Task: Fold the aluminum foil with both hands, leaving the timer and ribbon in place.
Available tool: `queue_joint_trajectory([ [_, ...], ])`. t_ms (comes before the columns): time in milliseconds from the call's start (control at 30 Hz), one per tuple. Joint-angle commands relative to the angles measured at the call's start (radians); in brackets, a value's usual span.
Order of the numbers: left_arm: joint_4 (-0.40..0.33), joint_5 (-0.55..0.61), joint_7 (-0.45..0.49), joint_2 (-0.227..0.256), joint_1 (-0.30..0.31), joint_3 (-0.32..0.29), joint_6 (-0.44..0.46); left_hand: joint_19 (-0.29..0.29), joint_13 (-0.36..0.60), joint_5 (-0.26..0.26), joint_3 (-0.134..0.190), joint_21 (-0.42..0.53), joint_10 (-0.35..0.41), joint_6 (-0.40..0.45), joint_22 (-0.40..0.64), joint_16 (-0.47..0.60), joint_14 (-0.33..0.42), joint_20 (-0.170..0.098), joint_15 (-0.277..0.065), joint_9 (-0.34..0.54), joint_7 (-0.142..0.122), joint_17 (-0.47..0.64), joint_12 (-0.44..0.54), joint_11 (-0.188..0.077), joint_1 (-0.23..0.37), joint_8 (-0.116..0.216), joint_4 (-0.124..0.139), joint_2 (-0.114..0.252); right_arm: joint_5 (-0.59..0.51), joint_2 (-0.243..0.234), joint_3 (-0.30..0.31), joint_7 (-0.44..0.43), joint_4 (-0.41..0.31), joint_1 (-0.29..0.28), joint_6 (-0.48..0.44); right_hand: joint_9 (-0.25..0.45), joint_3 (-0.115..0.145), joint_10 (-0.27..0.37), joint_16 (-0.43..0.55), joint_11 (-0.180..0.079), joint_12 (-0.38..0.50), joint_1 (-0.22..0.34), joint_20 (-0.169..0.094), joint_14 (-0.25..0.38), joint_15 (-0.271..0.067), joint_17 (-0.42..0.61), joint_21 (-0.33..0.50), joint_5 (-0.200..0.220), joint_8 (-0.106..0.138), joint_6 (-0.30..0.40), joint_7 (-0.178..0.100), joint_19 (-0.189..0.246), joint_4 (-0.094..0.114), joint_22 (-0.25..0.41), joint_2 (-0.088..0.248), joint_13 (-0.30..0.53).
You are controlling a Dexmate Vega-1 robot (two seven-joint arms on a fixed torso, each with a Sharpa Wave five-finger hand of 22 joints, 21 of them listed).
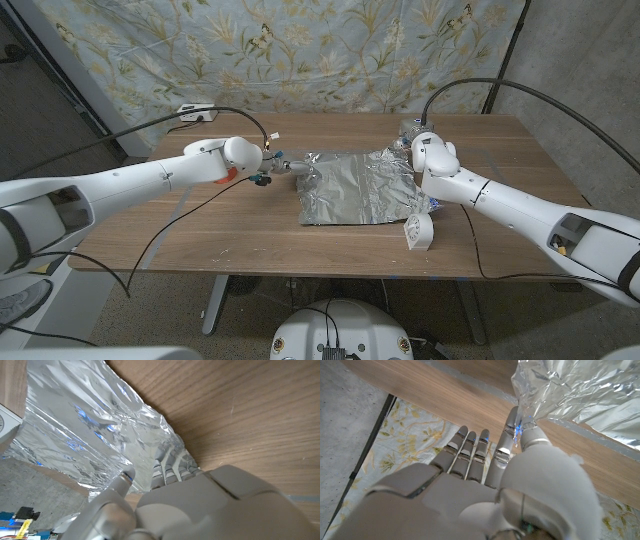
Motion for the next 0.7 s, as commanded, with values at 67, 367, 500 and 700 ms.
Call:
queue_joint_trajectory([
  [67,0.007,-0.007,0.009,0.0,0.007,0.0,-0.015,0.021,0.005,0.004,0.003,0.009,0.009,0.003,0.005,0.008,0.008,0.017,0.001,0.005,-0.007,0.005,0.008,0.004,0.013,-0.001,-0.006,-0.001,-0.038,0.001,-0.025,0.073,-0.035,0.036,-0.015,0.001,-0.006,0.0,-0.003,0.003,-0.003,0.014,0.0,0.0,-0.039,0.002,-0.003,-0.001,-0.001,0.008,0.003,0.002,0.003,0.002,-0.001,0.0],
  [367,0.018,-0.01,0.008,-0.006,0.01,0.001,-0.029,0.024,0.005,0.004,0.002,0.007,0.01,0.003,0.005,0.008,0.008,0.017,0.001,0.005,-0.007,0.005,0.008,0.004,0.016,-0.001,-0.009,0.0,-0.057,0.012,-0.036,0.118,-0.045,0.059,-0.023,0.001,-0.008,-0.001,-0.004,0.008,-0.006,0.017,0.003,-0.001,-0.034,0.003,-0.004,-0.002,-0.004,0.006,0.006,0.0,0.004,0.002,0.003,0.001],
  [500,0.014,-0.01,0.009,-0.004,0.012,0.001,-0.026,0.025,0.005,0.004,0.001,0.005,0.01,0.003,0.005,0.008,0.009,0.017,0.001,0.005,-0.008,0.005,0.008,0.003,0.018,-0.001,-0.011,-0.001,-0.063,0.015,-0.042,0.14,-0.049,0.068,-0.023,0.001,-0.01,-0.003,-0.005,0.005,-0.008,0.019,0.006,0.0,-0.031,0.003,-0.005,-0.003,-0.006,0.005,0.006,-0.001,0.004,0.002,0.004,0.001],
  [700,0.009,-0.012,0.015,0.002,0.018,0.0,-0.03,0.027,0.005,0.005,0.001,0.004,0.009,0.005,0.006,0.008,0.009,0.017,0.003,0.005,-0.008,0.005,0.008,0.005,0.02,0.0,-0.013,0.0,-0.076,0.026,-0.052,0.173,-0.056,0.083,-0.037,0.002,-0.011,-0.006,-0.006,0.011,-0.011,0.021,0.007,-0.002,-0.027,0.003,-0.006,-0.003,-0.007,0.004,0.007,-0.002,0.004,0.002,0.006,0.001],
])
